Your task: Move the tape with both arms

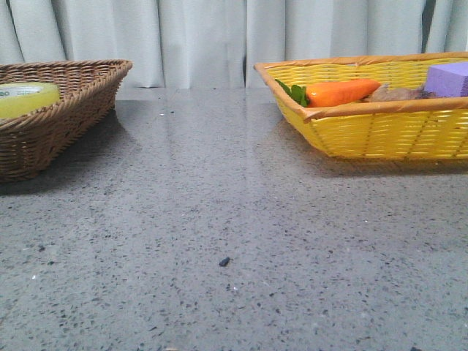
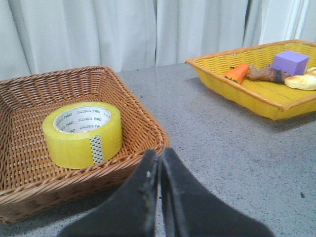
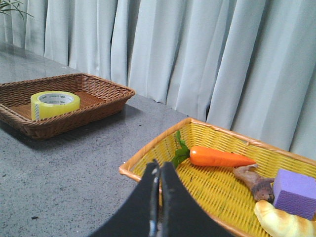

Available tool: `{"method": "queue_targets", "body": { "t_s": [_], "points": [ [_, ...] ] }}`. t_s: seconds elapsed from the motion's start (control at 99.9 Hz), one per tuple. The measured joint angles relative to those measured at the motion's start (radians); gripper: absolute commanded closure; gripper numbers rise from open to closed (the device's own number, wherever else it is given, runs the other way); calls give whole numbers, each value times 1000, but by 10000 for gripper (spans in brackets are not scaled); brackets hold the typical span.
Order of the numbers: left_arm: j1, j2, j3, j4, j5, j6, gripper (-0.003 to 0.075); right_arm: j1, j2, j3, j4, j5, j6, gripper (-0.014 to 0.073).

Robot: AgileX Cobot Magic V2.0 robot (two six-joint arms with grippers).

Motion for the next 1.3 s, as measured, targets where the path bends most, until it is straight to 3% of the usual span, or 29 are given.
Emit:
{"method": "queue_targets", "body": {
  "t_s": [0.67, 0.77, 0.941, 1.011, 1.161, 1.301],
  "points": [
    [0, -20, 72, 7, -33, 0, 741, 0, -5, 4, 0, 15, 0, 668],
    [7, -20, 114, 109, -141, 0, 741, 0, -5, 4, 0, 15, 2, 668],
    [71, -20, 269, 193, -548, -12, 741, 0, -5, 4, 0, 15, 2, 668],
    [100, -20, 331, 217, -645, -74, 741, 0, -5, 4, 0, 15, 2, 668],
    [149, -20, 433, 287, -663, -233, 741, 0, -5, 4, -2, 15, 2, 668],
    [191, -20, 434, 308, -549, -280, 741, 0, -5, 4, -2, 15, 2, 668]
  ]
}}
